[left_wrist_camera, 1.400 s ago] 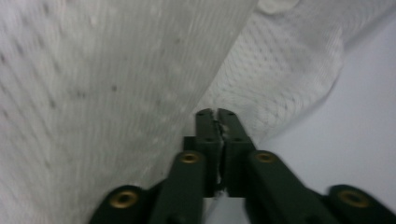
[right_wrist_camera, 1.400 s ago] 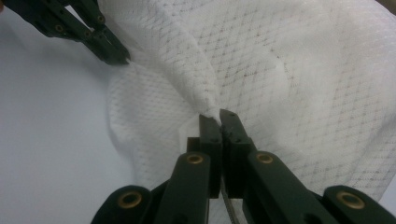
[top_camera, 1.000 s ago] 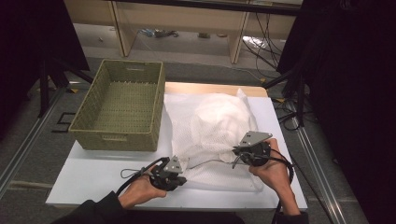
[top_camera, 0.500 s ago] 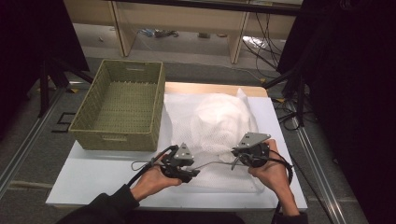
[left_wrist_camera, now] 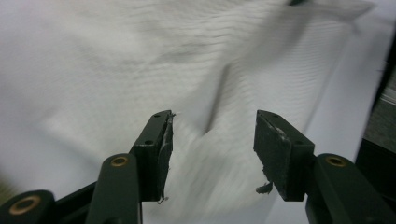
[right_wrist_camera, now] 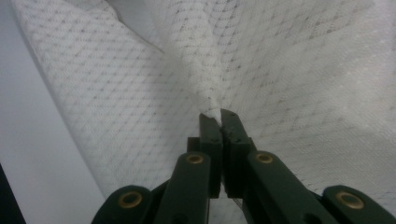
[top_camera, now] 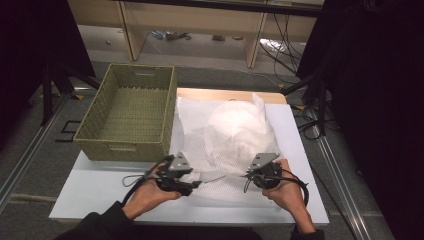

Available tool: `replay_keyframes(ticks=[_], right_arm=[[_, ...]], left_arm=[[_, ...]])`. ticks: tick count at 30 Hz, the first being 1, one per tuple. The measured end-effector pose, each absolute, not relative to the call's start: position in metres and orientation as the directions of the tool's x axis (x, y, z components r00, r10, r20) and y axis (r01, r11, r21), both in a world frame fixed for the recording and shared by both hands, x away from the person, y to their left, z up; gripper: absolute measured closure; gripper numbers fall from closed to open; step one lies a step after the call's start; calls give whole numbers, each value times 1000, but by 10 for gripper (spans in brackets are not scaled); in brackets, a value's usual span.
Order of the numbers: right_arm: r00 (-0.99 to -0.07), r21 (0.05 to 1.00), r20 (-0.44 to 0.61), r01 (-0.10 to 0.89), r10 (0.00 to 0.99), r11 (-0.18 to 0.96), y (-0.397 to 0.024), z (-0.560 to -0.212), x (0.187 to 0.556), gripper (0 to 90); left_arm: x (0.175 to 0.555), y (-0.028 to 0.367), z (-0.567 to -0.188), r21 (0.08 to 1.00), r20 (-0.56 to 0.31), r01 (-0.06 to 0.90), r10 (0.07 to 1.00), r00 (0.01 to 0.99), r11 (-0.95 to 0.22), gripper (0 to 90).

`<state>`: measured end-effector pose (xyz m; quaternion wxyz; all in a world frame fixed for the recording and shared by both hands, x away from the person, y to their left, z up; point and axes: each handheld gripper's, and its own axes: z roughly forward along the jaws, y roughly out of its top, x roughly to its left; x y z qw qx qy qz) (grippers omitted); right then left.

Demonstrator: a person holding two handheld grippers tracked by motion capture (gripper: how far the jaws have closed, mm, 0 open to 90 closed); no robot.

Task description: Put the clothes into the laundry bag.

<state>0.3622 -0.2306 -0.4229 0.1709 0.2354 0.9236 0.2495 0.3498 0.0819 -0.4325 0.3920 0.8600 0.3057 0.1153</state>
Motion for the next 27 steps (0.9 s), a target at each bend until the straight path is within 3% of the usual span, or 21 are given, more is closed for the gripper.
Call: replay_keyframes(ticks=[2,7,10,12,13,15,17,19,27], right_arm=[[-828,523,-176,379,532,763,-229,-425,362,900],[-826,527,-181,377,534,762,-227,-423,361,900],[-828,533,-192,362,527,764,-228,-423,360,899],[-833,535,-203,346,514,771,-231,-423,361,899],[-828,550,-209,340,520,763,-232,-424,360,898],[-814,555,-199,365,545,748,-233,-424,359,896],[-804,561,-176,392,568,729,-233,-424,357,895],[-809,571,-189,371,556,733,-233,-425,359,875],[-755,628,-154,424,638,653,-246,-418,348,662]], left_arm=[[354,97,-439,719,-82,503,660,747,-480,465],[362,94,-455,652,-119,541,633,765,-531,385],[369,93,-464,639,-139,562,639,756,-526,396],[373,96,-466,640,-146,558,629,764,-529,501],[373,97,-466,643,-147,551,620,771,-532,634],[372,100,-464,650,-140,524,592,794,-550,791],[368,102,-465,649,-135,517,585,800,-558,867],[365,108,-464,608,-90,475,539,837,-636,876],[336,126,-469,575,-72,441,494,867,-690,883]])
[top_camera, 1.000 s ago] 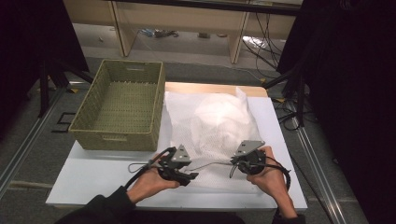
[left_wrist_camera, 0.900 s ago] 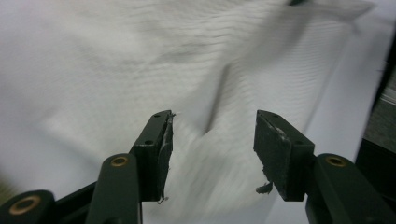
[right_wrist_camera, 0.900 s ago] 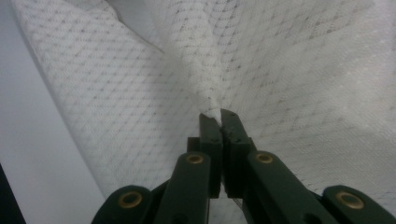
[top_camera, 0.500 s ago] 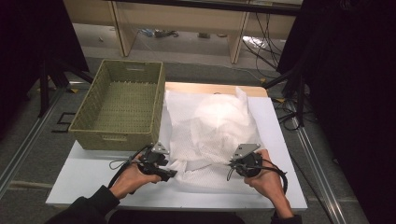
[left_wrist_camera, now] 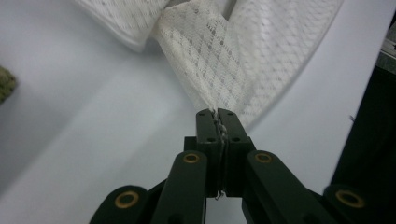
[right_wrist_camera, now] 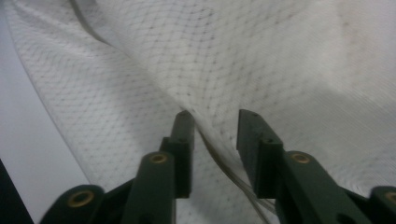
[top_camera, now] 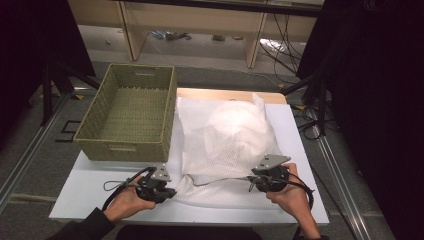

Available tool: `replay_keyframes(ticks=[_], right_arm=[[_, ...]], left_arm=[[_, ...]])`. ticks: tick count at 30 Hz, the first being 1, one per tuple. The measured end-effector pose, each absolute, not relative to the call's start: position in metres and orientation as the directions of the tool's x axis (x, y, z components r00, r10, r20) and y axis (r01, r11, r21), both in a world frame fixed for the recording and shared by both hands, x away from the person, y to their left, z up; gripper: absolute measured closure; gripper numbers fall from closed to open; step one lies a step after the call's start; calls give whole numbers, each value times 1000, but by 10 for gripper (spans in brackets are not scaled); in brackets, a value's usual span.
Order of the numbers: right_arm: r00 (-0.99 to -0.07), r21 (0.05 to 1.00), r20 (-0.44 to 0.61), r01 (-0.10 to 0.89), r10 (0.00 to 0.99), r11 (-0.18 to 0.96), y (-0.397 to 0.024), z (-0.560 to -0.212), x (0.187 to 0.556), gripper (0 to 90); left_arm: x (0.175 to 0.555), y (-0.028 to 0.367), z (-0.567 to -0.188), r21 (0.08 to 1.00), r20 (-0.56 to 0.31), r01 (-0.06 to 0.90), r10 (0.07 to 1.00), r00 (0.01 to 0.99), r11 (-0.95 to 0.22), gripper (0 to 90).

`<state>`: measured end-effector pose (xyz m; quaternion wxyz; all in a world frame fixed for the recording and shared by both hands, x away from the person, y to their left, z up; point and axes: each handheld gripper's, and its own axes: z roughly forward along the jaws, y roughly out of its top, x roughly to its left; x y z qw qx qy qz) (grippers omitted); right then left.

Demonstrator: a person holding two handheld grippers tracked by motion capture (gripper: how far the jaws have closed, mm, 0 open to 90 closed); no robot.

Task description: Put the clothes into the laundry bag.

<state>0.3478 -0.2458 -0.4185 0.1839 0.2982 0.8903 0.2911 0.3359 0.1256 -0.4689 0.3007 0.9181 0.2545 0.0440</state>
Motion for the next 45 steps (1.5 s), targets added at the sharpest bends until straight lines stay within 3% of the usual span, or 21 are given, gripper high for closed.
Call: replay_keyframes(ticks=[11,13,18,24,32,45], right_arm=[[-676,649,-142,488,723,584,-286,-413,324,574],[-664,650,-140,498,735,574,-288,-415,321,561],[-639,663,-105,526,762,532,-288,-418,318,513],[-632,701,-96,505,769,503,-284,-414,316,457],[-618,729,-58,511,784,456,-283,-411,313,413],[-606,756,1,521,795,396,-277,-414,304,334]], left_arm=[[316,136,-470,575,-79,437,485,871,-692,874],[316,135,-472,594,-96,465,516,851,-656,860],[317,141,-468,648,-74,460,551,831,-607,642],[313,148,-458,691,-46,456,595,803,-562,489],[308,159,-448,751,-84,476,649,757,-458,381],[305,168,-443,792,-102,477,686,720,-382,272]])
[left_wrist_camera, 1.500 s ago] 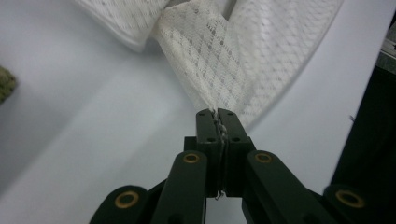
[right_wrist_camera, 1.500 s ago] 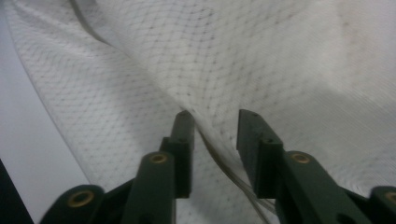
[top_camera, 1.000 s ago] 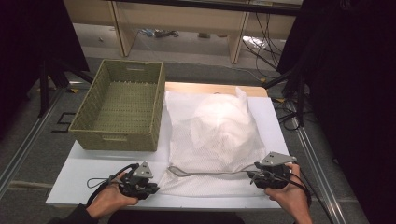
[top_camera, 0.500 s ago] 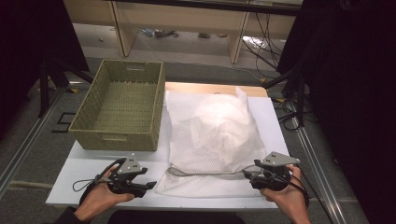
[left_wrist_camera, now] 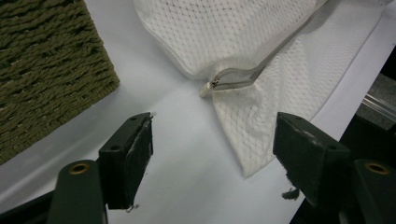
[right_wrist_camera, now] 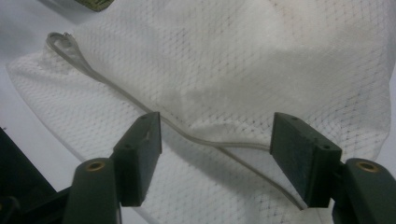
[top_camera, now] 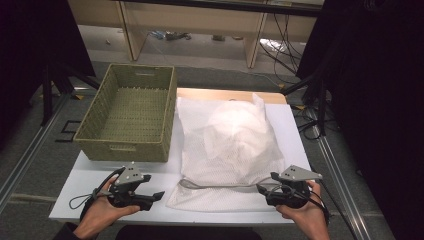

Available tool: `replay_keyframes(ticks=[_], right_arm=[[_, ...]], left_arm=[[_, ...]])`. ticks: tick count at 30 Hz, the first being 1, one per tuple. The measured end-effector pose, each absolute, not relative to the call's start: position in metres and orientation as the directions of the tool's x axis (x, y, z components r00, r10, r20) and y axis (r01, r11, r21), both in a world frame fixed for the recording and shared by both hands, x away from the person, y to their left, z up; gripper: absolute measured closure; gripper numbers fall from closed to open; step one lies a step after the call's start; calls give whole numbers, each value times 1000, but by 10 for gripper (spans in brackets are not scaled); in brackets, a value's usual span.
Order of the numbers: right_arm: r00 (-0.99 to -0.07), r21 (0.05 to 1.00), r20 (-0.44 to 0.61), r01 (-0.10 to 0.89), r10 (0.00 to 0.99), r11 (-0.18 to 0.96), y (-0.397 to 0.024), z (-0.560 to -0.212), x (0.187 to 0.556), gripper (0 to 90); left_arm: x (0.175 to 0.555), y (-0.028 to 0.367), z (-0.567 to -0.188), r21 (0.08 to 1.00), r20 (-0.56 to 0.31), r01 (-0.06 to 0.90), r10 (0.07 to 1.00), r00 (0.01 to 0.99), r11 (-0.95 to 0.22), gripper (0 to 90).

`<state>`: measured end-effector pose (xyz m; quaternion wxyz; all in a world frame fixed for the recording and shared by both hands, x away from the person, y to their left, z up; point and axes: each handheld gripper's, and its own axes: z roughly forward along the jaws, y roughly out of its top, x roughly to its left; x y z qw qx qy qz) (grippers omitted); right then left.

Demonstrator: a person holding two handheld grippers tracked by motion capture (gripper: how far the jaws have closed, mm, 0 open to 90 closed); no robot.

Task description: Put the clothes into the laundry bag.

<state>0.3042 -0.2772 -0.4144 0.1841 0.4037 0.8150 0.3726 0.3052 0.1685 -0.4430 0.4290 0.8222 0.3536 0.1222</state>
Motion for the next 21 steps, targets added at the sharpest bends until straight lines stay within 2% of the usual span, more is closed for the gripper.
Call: replay_keyframes(ticks=[3,7,8,13,14,15,21], right_arm=[[-608,758,1,518,794,396,-276,-418,301,302],[-611,766,24,519,791,378,-272,-424,297,254],[-611,770,23,516,791,376,-271,-425,295,247],[-582,792,37,513,812,331,-270,-425,283,199],[-582,798,33,505,813,330,-272,-426,281,187],[-592,805,36,494,806,327,-273,-427,280,182],[-577,798,30,505,816,328,-277,-433,261,176]], left_arm=[[304,170,-443,811,-123,470,684,719,-349,228],[302,175,-444,803,-89,470,705,704,-368,170],[301,174,-446,816,-102,469,713,694,-339,161],[295,178,-444,812,-94,464,706,702,-353,172],[292,176,-445,824,-106,463,715,691,-326,168],[291,178,-444,814,-94,462,705,703,-352,162],[285,176,-444,823,-104,455,696,710,-341,163]])
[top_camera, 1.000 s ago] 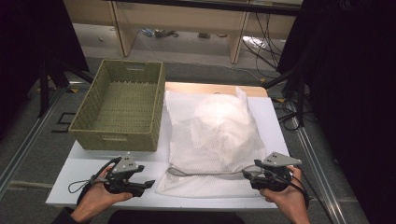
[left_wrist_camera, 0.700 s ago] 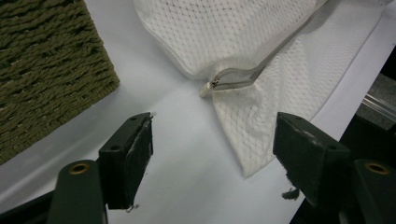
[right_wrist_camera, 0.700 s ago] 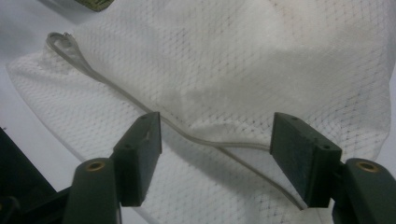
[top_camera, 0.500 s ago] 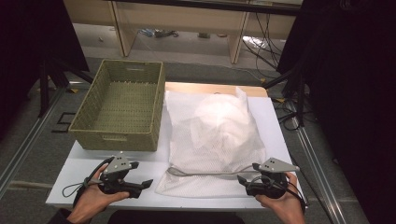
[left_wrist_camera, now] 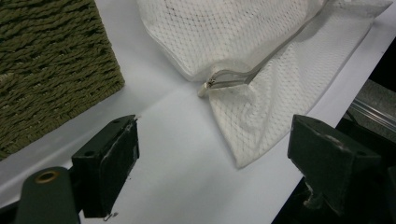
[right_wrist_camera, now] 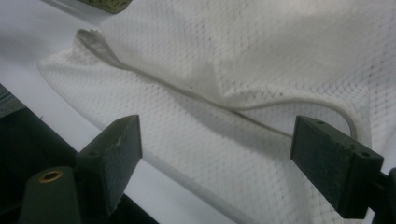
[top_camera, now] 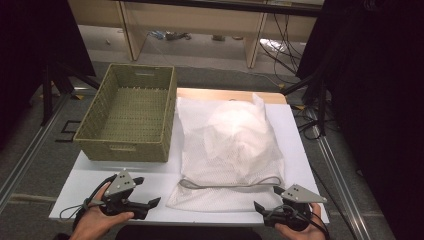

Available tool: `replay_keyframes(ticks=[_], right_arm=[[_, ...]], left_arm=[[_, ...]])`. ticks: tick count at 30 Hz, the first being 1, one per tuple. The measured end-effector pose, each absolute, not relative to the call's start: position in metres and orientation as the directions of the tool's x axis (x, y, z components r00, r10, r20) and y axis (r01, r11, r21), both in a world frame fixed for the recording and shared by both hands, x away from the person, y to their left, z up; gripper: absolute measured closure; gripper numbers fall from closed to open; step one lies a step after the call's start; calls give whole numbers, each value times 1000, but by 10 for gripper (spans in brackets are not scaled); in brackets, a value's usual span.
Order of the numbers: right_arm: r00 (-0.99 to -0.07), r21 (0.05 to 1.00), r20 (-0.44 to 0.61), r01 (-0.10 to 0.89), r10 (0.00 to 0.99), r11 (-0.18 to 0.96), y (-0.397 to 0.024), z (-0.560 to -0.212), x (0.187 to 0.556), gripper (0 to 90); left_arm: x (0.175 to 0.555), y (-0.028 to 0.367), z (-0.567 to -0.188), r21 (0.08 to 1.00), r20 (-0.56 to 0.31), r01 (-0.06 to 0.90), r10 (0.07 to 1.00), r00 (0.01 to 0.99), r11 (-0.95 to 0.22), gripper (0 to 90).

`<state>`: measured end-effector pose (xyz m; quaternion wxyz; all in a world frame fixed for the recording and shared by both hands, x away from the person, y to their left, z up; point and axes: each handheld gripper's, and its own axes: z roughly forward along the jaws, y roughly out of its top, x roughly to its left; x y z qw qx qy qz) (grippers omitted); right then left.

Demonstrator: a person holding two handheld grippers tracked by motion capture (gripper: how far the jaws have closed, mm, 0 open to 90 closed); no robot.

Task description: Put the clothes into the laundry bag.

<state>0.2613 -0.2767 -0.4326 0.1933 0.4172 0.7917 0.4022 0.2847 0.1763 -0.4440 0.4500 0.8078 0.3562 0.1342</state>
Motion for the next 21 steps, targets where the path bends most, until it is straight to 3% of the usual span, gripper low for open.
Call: replay_keyframes(ticks=[8,21], right_arm=[[-571,806,31,500,821,318,-277,-433,256,176],[-583,812,-8,471,813,345,-280,-435,261,173]], left_arm=[[292,178,-444,809,-80,461,708,701,-365,165],[296,180,-445,815,-110,479,724,681,-326,163]])
